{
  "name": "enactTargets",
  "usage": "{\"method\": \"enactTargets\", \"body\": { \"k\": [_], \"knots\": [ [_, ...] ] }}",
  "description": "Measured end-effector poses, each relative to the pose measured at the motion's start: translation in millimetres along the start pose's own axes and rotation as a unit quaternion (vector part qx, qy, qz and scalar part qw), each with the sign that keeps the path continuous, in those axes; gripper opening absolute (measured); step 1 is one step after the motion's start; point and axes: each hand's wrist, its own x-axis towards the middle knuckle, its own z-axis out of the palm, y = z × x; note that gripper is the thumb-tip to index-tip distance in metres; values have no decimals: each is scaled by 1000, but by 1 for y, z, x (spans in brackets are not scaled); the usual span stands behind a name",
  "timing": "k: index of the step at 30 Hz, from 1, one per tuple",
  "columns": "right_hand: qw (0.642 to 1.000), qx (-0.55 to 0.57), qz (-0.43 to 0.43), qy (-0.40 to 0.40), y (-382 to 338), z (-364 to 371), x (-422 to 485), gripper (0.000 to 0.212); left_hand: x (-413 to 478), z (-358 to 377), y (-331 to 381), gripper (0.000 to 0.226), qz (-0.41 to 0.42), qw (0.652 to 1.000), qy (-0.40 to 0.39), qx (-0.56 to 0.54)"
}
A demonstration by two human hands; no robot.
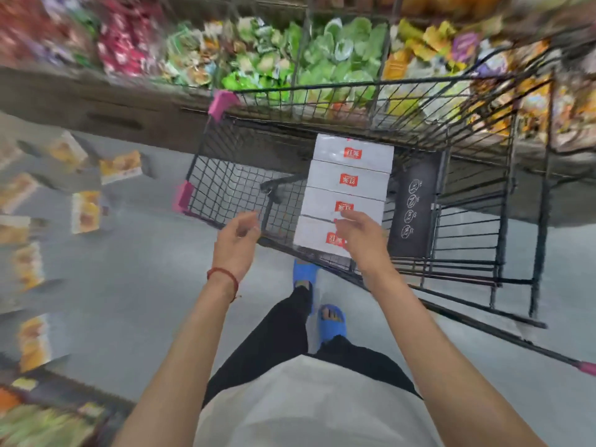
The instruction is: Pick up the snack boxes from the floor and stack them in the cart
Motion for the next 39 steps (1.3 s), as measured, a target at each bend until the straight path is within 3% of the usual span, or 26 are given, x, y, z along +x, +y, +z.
{"method": "enactTargets", "body": {
  "k": [10,19,30,39],
  "knots": [
    [982,-100,-77,-143,-21,93,-81,25,-70,-77,-21,28,6,989,108,-103],
    [950,-171,-104,-239,-15,238,-126,23,-75,-201,-84,28,-21,956,201,-211],
    [927,-208,-76,-301,-13,447,-183,26,-43,-390,-148,28,-54,931,247,-263],
    [921,-229,-76,-307,-57,592,-154,25,34,-507,-160,22,-79,913,279,-288]
  ]
}}
